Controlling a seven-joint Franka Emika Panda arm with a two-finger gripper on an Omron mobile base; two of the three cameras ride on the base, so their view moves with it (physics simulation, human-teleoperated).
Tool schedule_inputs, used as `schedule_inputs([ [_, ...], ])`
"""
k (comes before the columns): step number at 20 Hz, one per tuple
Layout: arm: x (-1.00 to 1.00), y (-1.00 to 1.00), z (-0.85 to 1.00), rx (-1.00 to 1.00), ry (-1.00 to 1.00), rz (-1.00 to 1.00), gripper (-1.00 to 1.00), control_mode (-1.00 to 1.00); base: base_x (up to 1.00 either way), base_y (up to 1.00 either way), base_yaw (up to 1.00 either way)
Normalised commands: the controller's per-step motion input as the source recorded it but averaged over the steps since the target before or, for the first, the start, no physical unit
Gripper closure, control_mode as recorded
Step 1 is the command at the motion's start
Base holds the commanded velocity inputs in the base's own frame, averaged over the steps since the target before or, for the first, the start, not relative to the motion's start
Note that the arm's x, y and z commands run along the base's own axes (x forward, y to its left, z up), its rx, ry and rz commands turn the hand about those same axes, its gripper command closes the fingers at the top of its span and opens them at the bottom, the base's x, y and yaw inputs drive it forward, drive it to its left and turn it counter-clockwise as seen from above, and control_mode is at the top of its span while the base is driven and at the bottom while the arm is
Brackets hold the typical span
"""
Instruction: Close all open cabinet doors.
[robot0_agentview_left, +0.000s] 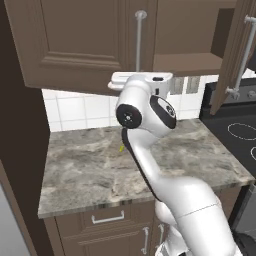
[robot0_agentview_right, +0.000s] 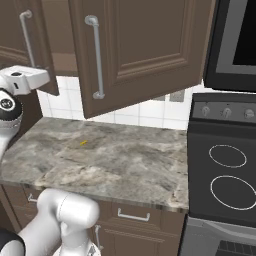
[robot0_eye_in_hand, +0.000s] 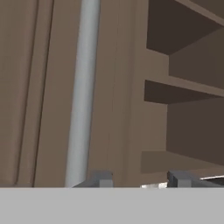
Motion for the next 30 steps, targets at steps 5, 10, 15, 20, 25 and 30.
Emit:
schedule_inputs([
  [5, 0.87, 0.0, -0.06, 0.0, 0.0, 0.0, -1.0, -1.0, 0.0, 0.0, 0.0],
  [10, 0.86, 0.0, -0.03, 0.0, 0.0, 0.0, -1.0, -1.0, 0.0, 0.0, 0.0],
  [15, 0.78, 0.0, 0.0, 0.0, 0.0, 0.0, -1.0, -1.0, 0.0, 0.0, 0.0],
  [20, 0.4, 0.0, 0.0, 0.0, 0.0, 0.0, -1.0, -1.0, 0.0, 0.0, 0.0],
  [25, 0.13, 0.0, 0.0, 0.0, 0.0, 0.0, -1.0, -1.0, 0.0, 0.0, 0.0],
  [30, -0.15, 0.0, 0.0, 0.0, 0.02, 0.0, -1.0, -1.0, 0.0, 0.0, 0.0],
])
